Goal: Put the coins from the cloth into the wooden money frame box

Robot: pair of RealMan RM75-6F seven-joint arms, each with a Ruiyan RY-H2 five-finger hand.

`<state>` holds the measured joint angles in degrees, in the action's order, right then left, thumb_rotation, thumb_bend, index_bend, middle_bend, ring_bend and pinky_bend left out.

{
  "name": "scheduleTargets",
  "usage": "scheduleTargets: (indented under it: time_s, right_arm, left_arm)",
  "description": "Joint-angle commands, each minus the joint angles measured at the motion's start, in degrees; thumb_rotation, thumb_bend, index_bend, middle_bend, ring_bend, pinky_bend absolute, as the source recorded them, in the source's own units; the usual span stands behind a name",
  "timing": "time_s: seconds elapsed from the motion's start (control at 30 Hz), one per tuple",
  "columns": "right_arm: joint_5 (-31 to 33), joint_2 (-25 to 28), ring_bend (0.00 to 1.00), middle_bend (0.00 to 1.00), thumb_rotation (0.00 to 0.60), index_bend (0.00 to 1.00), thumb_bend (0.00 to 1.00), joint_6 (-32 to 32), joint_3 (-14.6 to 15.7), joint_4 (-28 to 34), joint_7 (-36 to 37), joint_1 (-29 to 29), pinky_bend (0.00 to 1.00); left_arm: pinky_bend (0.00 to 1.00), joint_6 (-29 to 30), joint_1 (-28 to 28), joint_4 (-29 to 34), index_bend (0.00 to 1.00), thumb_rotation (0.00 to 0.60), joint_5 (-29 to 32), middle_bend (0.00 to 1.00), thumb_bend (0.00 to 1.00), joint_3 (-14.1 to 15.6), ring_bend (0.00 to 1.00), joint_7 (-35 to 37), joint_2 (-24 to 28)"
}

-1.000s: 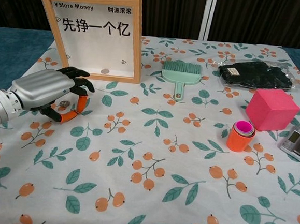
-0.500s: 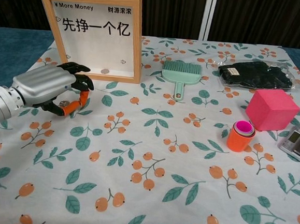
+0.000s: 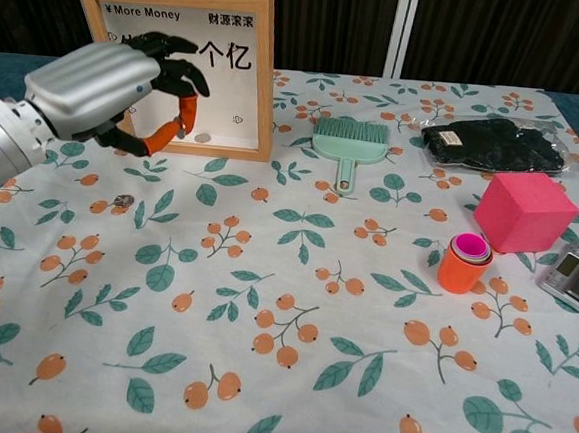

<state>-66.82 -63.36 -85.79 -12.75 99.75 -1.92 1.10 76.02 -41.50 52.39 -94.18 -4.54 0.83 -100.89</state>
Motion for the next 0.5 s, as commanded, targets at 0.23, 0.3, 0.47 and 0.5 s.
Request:
scheduleTargets:
  time_s: [0.23, 0.3, 0.47, 0.5]
  right_arm:
    - [0.10, -0.10, 0.00, 0.03, 0.600, 0.13, 0.39, -0.40, -0.20, -0.10, -0.18, -0.03, 0.00]
    - [0.16, -0.15, 0.00, 0.03, 0.600, 0.13, 0.40, -0.48, -0.27, -0.13, -0.18, -0.05, 0.00]
    - [0.30, -0.16, 0.00, 0.03, 0.600, 0.13, 0.39, -0.54, -0.35, -0.08, -0.24, -0.05, 0.00]
    - [0.32, -0.17, 0.00, 0.03, 0.600, 0.13, 0.39, -0.54, -0.35, -0.03, -0.27, -0.05, 0.00]
  left_arm:
    - [0.04, -6.39, -6.36, 32.47, 0.69, 0.600, 4.54, 0.26, 0.53, -9.63, 0.00, -10.58, 17.22]
    - [0.04, -7.92, -7.38, 35.06, 0.69, 0.600, 6.34, 0.25, 0.53, -11.84, 0.00, -12.97, 19.41]
    - [0.04, -12.86, -10.51, 36.51, 0.69, 0.600, 13.69, 0.25, 0.53, -17.59, 0.00, -18.77, 22.79]
    - [0.04, -14.60, -11.56, 35.82, 0.69, 0.600, 16.33, 0.25, 0.53, -18.97, 0.00, -20.34, 23.30]
